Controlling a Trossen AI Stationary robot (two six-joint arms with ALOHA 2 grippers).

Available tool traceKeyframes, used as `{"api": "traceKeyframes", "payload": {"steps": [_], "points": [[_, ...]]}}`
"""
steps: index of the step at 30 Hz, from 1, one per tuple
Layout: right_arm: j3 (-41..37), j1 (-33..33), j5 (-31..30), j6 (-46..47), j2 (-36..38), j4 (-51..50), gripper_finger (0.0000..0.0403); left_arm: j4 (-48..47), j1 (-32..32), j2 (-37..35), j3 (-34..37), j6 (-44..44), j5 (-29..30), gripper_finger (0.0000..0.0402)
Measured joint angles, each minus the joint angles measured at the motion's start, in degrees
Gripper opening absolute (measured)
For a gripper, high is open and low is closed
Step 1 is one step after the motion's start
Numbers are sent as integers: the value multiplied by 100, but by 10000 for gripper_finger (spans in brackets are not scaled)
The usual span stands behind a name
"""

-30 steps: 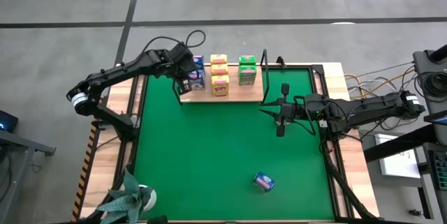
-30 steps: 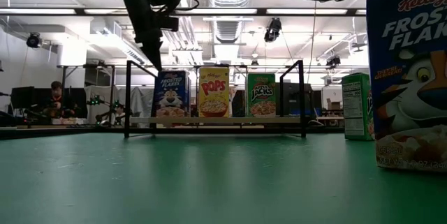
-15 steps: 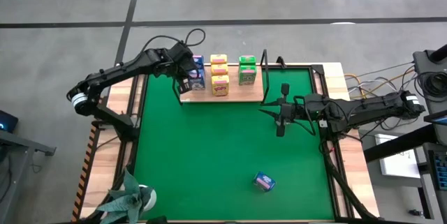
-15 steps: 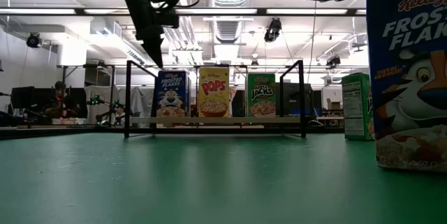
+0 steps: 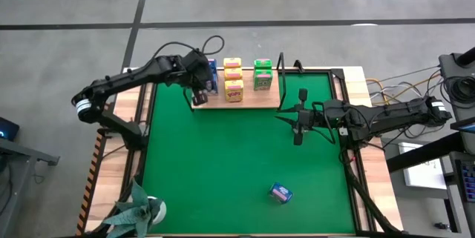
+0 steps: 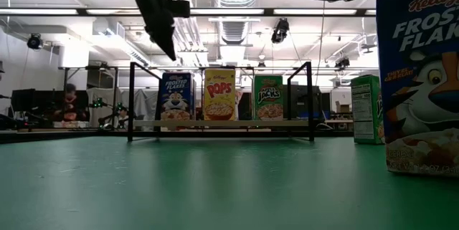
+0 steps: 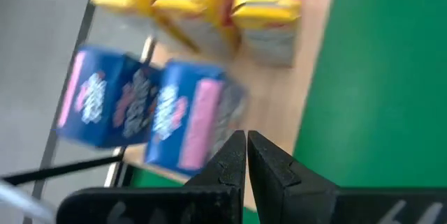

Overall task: Stack cereal on shelf
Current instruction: Put the green cereal box on the shelf aligned with the other green cereal boxes

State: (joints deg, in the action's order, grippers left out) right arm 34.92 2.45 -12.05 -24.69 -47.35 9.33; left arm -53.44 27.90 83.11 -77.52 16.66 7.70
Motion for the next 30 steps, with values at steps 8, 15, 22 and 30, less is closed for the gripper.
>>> {"api": "traceKeyframes", "payload": {"steps": [8,15,22,30], "points": [[0,0,1,76,0,0,61,358,-757,-98,7,-72,-120,0],[0,0,-2,546,0,-1,61,901,-1592,-283,53,-74,-575,0],[387,-4,-122,1552,0,-1272,57,1431,-2381,-564,380,-21,-582,0],[1657,-238,-742,2769,-10,-4883,40,1908,-2763,-797,603,-162,-568,0]]}}
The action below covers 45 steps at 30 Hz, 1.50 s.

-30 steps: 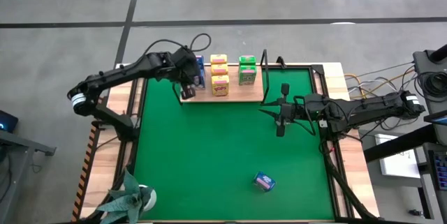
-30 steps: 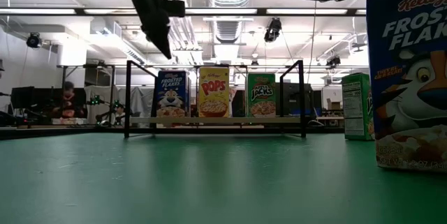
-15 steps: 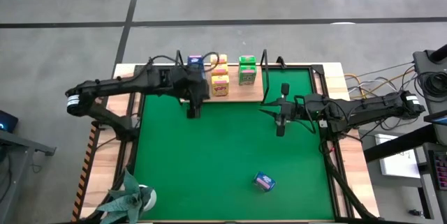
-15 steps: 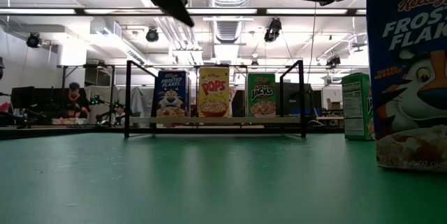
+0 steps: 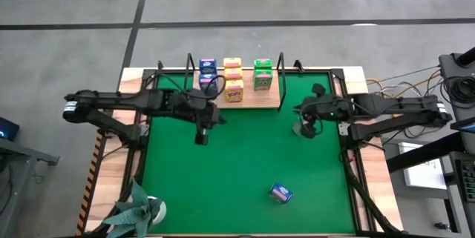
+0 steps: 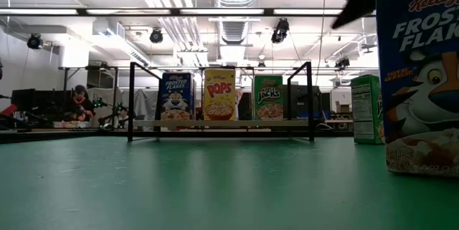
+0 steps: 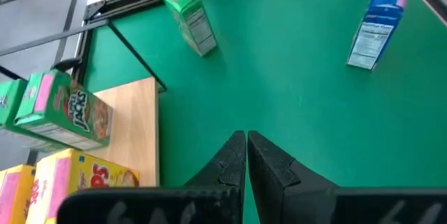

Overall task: Stack cereal on shelf
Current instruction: Put the green cereal box on the shelf aligned with the other green cereal boxes

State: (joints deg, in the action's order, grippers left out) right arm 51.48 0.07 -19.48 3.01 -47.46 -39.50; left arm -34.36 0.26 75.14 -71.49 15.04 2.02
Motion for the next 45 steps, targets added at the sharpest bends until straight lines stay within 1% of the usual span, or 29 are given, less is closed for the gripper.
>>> {"api": "traceKeyframes", "payload": {"steps": [4,6,9,14,17,22,27,32,35,38,45], "points": [[408,-273,55,415,-25,-1491,32,139,-14,-60,25,-35,24,0],[473,-411,315,458,-21,-1911,32,217,-12,-75,27,-36,45,0],[445,-609,649,373,-6,-2204,31,287,-12,-88,27,16,48,0],[233,-638,705,-114,-40,-2212,42,281,-12,-92,27,35,50,0],[231,-640,643,-94,-141,-2190,69,278,-12,-92,27,40,53,0],[238,-638,607,-16,-282,-2193,144,268,-12,-92,27,90,53,0],[200,-638,602,-287,-494,-2331,216,264,-12,-92,27,94,55,0],[192,-638,600,-555,-834,-2440,268,264,-12,-88,27,94,55,0],[190,-638,600,-701,-1082,-2516,289,263,-10,-81,27,94,55,0],[190,-638,600,-880,-1318,-2520,302,263,-10,-81,27,94,55,0],[190,-734,645,-1199,-1734,-2517,303,263,-10,-81,27,94,55,0]]}}
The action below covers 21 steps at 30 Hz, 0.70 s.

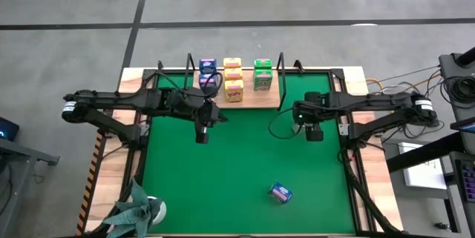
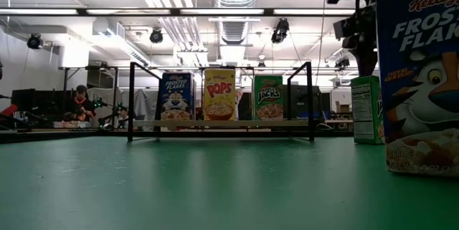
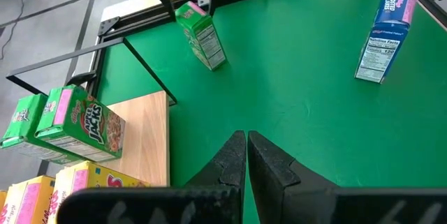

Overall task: Stack cereal on shelf
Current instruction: Put the green cereal box on the shelf aligned with the other green cereal boxes

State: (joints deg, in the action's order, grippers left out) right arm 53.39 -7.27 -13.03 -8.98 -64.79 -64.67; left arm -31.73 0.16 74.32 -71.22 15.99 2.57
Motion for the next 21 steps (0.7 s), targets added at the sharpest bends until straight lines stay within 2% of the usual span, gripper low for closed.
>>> {"api": "traceKeyframes", "payload": {"steps": [7,16,21], "points": [[0,-102,298,-22,-180,-21,278,0,0,2,0,0,0,0],[24,-102,305,-32,-99,-61,197,-7,0,4,11,0,0,0],[39,-102,305,106,-99,-70,170,-10,0,7,13,0,0,0]]}}
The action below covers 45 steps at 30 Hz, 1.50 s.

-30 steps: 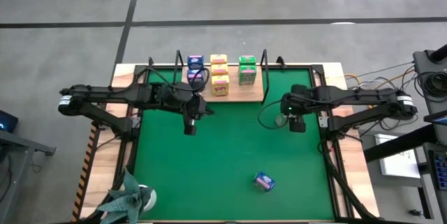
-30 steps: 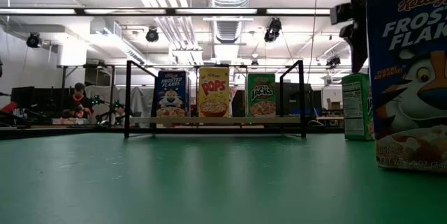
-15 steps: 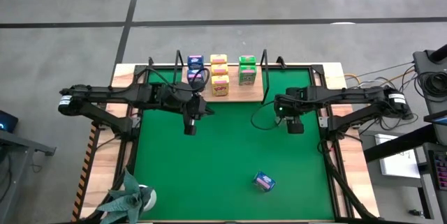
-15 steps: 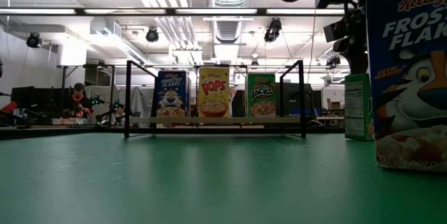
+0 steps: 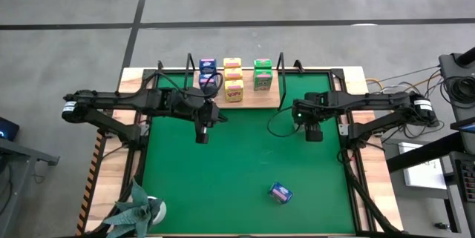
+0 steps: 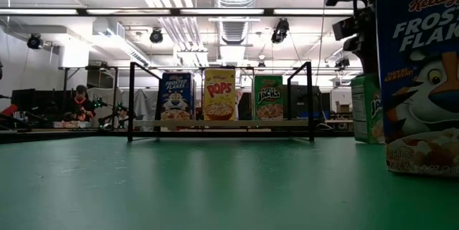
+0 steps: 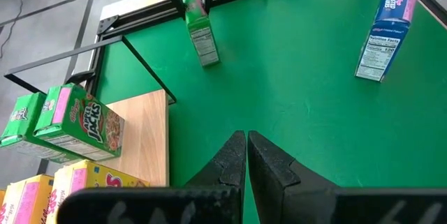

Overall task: Stack cereal on shelf
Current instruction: Put the green cereal box on the shelf aligned with the other green cereal boxes

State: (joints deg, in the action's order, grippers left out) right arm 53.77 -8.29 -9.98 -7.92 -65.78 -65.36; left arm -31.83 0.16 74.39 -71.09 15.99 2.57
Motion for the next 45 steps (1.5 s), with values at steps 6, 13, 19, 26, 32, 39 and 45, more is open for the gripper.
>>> {"api": "traceKeyframes", "payload": {"steps": [6,13,19,26,32,39,45], "points": [[321,2,11,276,0,-70,160,1,0,0,0,0,0,0],[1192,9,442,923,-97,-37,158,4,4,0,0,0,0,0],[1912,17,575,1000,-584,-40,150,-22,4,0,0,245,0,0],[2934,15,551,548,-1637,-58,148,-25,4,-28,118,450,0,0],[3919,-24,34,131,-2490,-79,148,41,9,-104,303,421,0,0],[4746,-376,-420,-424,-3193,-280,148,63,8,-307,421,219,0,0],[4914,-939,-287,-709,-3416,-349,148,48,2,-584,527,41,0,0]]}}
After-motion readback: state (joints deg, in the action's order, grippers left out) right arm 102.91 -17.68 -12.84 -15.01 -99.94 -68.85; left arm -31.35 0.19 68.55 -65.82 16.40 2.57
